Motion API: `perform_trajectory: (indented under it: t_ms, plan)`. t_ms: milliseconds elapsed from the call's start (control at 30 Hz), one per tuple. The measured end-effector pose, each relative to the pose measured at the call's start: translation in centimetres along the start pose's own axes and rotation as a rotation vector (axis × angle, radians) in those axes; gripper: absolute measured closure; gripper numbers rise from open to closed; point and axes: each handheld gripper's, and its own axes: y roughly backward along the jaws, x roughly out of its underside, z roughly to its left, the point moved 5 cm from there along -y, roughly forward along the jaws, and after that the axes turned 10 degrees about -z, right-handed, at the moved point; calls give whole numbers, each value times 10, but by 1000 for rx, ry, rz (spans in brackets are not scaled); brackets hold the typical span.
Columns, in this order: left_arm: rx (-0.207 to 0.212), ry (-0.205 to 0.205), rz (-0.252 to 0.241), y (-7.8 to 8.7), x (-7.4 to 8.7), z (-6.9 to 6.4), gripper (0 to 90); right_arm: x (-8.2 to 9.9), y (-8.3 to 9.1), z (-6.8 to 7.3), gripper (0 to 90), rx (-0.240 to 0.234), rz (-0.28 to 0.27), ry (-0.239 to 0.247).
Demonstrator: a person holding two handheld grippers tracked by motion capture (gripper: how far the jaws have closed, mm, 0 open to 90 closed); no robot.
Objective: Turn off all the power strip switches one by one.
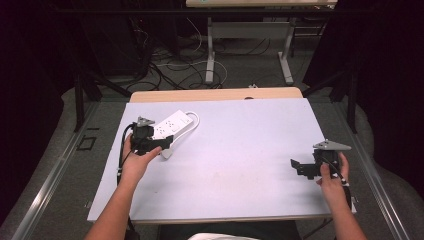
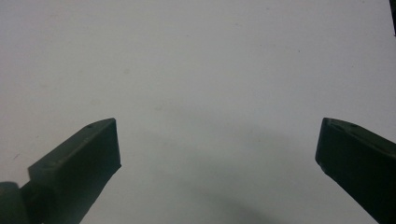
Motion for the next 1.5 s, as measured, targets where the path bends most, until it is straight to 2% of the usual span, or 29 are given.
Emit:
perform_trajectory:
  t_ms: [233,367,400,500,733,933,1000,1033,1133,1200,1300,1333,1400,1433,1500]
  plan:
    - [11,11,-4,-8,-11,1,228,0,-2,0,0,3,-2,6]
    - [1,-8,4,-11,-18,2,241,1,-1,1,0,-6,6,4]
    - [3,1,4,-11,-20,2,241,1,-1,1,0,-7,6,0]
    - [9,-6,14,-12,-26,3,248,1,-2,2,0,-7,7,0]
    - [15,23,23,-18,-37,5,329,2,-2,2,0,-3,10,-2]
    - [27,20,35,-26,-46,4,359,2,-3,2,0,-7,16,5]
    - [25,20,33,-29,-49,4,370,2,-2,2,0,-10,36,13]
    - [25,27,36,-31,-51,4,384,2,-3,3,0,-7,16,11]
    - [23,38,38,-35,-55,5,399,2,-4,3,0,-14,13,9]
    - [12,26,44,-40,-57,6,408,2,-4,4,0,-14,14,9]
    - [-2,31,46,-46,-61,8,419,3,-4,4,0,-14,16,9]
    - [0,24,60,-46,-61,9,427,3,-4,4,0,-11,16,9]
    - [-3,28,44,-50,-64,9,447,3,-5,4,0,-6,10,11]
    - [0,22,61,-50,-65,9,458,3,-4,4,0,-13,18,11]
    - [-8,17,53,-53,-67,9,467,3,-5,4,0,-7,18,12]
